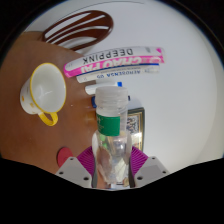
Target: Pour water
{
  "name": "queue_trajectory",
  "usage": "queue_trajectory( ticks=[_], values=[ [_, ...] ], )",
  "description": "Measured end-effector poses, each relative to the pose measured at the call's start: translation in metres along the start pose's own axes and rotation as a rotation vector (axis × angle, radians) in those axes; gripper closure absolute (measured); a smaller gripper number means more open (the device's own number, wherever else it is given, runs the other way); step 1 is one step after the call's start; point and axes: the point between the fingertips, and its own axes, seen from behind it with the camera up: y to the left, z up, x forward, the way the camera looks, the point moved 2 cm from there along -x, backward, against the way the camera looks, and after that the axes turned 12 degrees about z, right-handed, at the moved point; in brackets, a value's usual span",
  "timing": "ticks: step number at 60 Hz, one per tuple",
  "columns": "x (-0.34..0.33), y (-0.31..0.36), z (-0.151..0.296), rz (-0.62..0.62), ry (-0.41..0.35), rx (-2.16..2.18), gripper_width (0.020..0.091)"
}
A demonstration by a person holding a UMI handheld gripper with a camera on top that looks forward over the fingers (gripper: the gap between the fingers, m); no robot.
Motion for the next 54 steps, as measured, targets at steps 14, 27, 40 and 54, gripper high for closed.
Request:
queue_trajectory(
  ticks=[14,27,40,54],
  values=[
    [0.012,0.003,0.045,-0.146,0.053,-0.525,0.0682],
    [0.016,0.003,0.055,-0.156,0.067,-0.682,0.0682],
    [0.006,-0.008,0.059,-0.077,-0.028,-0.433,0.0679],
    [-0.010,-0.030,0.049,0.124,-0.210,0.250,0.0679]
  ],
)
